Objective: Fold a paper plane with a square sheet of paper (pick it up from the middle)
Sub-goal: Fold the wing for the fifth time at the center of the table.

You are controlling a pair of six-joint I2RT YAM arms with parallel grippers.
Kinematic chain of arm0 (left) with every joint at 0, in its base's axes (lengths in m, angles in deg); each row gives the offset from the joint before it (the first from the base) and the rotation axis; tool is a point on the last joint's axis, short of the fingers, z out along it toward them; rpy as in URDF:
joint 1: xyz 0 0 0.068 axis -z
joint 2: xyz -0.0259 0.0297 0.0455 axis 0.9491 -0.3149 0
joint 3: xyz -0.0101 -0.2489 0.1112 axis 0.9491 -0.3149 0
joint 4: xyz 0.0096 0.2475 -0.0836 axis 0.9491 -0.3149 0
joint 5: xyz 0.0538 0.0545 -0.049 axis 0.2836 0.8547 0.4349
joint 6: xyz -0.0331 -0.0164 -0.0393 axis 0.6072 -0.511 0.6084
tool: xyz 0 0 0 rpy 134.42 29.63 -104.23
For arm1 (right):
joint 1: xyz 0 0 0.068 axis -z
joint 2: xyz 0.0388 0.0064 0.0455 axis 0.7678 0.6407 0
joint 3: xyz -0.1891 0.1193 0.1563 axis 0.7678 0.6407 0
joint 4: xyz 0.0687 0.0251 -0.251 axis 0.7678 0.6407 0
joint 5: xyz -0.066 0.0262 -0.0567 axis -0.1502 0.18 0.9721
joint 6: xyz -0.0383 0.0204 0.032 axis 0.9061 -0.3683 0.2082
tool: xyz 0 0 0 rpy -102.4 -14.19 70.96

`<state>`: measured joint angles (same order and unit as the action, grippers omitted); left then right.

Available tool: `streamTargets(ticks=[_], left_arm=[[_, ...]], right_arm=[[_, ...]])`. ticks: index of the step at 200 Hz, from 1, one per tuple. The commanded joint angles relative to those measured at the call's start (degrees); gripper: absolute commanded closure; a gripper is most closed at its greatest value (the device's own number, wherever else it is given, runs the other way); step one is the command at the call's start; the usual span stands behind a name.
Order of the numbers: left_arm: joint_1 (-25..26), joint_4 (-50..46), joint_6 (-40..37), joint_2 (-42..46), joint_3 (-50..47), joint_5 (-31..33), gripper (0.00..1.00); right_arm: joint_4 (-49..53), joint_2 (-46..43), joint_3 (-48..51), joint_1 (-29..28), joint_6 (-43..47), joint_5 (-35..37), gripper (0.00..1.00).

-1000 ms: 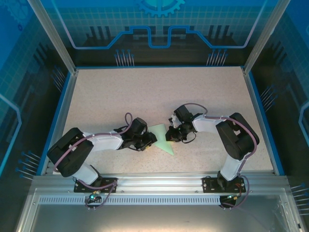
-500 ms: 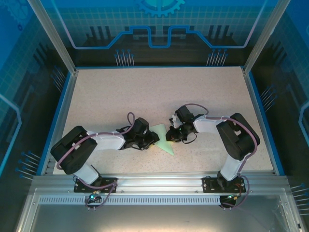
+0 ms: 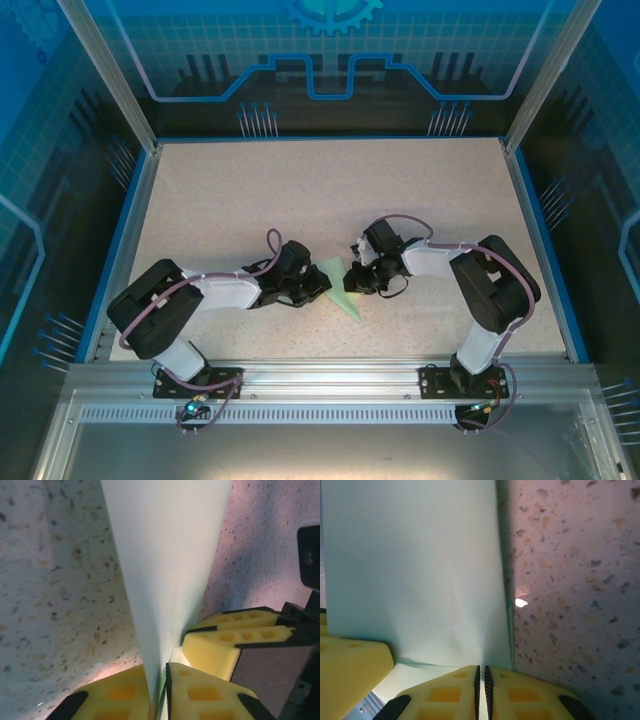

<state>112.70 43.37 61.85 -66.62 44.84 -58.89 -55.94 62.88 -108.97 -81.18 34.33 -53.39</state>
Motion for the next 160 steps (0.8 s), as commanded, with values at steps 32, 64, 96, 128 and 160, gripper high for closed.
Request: streamTargets(ticks=[32, 64, 96, 128, 160], left_arm=[[0.17, -6.7, -1.92, -1.74, 5.05, 1.31, 0.97], [-0.07, -10.67, -2.69, -2.33, 7.9, 0.62, 0.99], [-0.18, -12.24, -2.6, -2.94, 9.25, 0.07, 0.99], [-0.18, -12.79, -2.85, -3.13, 9.96, -0.7, 0.99], [-0.18, -13.54, -3.12, -3.22, 10.71, -0.64, 0.99]], right_arm=[[1.89, -12.26, 3.94, 0.49, 4.62, 5.8, 0.73], [0.72, -23.87, 9.53, -1.52, 5.52, 15.63, 0.56], [-6.64, -35.43, 17.49, -9.4, 10.26, 27.58, 0.52], [-10.13, -34.01, 19.39, -19.63, 18.58, 36.65, 0.5], [-13.26, -25.48, 16.46, -29.28, 26.04, 46.07, 0.56]])
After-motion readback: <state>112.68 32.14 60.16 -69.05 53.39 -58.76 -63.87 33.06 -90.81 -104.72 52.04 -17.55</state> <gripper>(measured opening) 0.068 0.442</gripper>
